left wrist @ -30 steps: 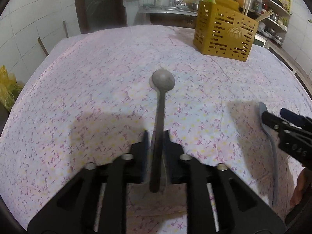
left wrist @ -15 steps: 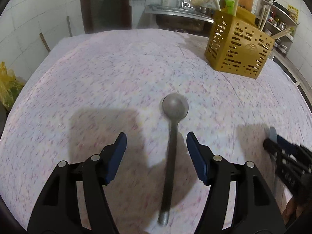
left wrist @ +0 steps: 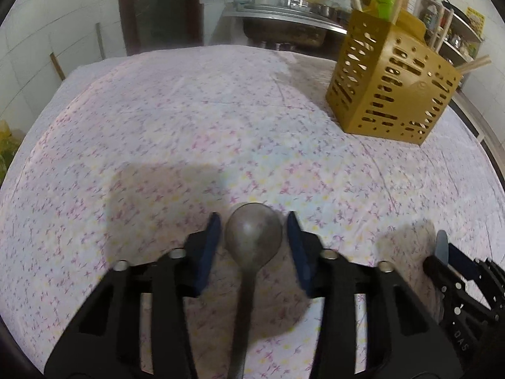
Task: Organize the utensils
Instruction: 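Lift both spoons with both tools and carry them above the holder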
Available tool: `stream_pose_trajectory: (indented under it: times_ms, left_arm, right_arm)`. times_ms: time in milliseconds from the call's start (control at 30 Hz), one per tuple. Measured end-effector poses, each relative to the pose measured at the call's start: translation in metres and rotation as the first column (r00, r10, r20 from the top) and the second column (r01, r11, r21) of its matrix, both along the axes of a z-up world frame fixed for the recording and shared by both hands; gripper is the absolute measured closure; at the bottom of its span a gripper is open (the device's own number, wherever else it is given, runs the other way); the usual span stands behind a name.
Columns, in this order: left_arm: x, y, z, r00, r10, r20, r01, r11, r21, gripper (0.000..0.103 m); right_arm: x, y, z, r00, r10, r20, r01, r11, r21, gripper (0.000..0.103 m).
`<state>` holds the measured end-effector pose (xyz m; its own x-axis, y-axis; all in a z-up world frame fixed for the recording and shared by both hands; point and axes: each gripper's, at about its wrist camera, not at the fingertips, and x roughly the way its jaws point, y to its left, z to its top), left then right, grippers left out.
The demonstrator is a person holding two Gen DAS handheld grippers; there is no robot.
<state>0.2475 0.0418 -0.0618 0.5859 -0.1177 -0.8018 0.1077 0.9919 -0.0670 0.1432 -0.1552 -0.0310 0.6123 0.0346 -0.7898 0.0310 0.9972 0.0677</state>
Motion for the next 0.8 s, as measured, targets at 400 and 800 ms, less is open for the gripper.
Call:
stream_pose_trajectory:
  times_ms: [400,800]
  left_arm:
    - [-0.014,-0.002,0.016,0.998,0.005,0.060,-0.003,1.000,-0.023,0.068]
    - [-0.045,-0.011,0.067,0.976,0.035,0.217,-0.023,0.998,-0.057,0.068]
  right_arm:
    - [0.001,-0.010,0.011,0.999,-0.008,0.050,0.008,1.000,0.012,0.069]
    - [0.001,-0.039,0.047,0.978,-0.039,0.205,0.039,0.999,0.007,0.069]
